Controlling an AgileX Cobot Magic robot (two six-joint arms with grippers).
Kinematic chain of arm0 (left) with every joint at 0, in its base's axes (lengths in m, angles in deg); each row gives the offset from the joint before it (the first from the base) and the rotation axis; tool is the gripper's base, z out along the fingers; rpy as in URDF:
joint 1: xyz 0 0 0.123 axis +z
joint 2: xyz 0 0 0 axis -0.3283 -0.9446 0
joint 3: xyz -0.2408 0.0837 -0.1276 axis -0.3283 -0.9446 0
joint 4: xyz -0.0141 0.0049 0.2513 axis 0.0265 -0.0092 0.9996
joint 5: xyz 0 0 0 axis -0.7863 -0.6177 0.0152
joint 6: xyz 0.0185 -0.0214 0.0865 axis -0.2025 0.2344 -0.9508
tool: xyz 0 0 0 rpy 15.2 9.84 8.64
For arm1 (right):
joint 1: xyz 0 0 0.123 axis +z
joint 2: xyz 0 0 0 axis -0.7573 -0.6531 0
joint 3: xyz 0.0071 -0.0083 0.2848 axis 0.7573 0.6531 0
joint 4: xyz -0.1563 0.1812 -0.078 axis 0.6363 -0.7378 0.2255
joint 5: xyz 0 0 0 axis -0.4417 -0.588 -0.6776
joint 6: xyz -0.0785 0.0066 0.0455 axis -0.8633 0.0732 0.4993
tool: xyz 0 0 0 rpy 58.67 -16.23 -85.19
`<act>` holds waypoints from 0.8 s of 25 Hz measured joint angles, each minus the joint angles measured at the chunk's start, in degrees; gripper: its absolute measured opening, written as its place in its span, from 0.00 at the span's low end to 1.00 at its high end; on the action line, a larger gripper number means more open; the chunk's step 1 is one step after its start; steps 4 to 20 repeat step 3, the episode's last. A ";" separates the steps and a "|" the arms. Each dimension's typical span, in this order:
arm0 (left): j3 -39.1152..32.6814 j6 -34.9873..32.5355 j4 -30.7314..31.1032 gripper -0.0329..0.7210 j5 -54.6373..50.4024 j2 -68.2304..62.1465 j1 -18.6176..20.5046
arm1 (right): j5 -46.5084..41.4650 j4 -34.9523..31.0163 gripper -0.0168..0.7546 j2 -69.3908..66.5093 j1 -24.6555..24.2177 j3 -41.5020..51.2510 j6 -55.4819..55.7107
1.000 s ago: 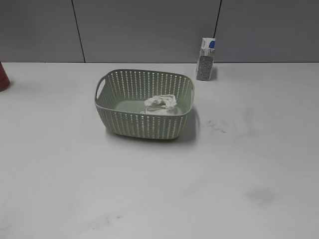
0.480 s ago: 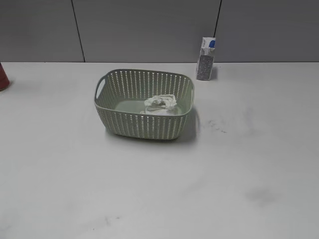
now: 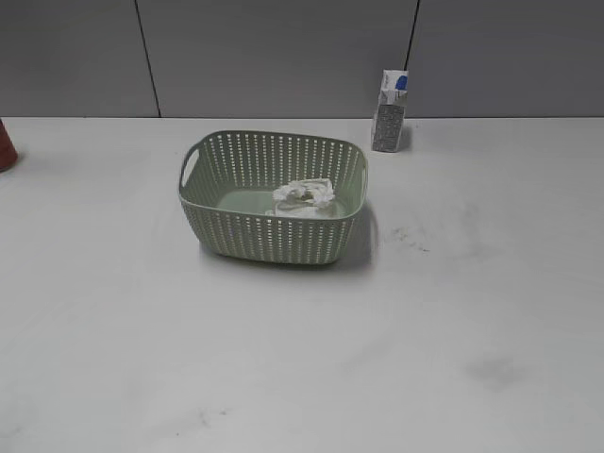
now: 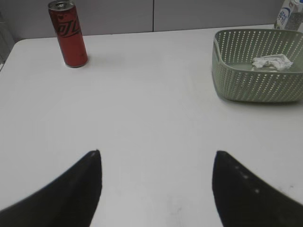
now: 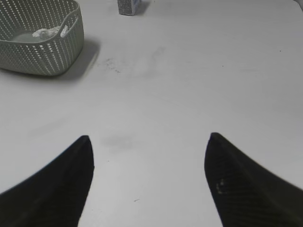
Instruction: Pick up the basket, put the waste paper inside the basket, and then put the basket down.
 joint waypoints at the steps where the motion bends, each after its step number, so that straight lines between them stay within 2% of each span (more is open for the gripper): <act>1: 0.00 0.00 0.00 0.77 0.00 0.00 0.00 | 0.00 -0.14 0.77 0.00 0.00 0.00 0.00; 20: 0.00 0.00 0.00 0.77 0.00 0.00 0.00 | 0.00 -0.26 0.77 0.00 0.00 0.00 0.00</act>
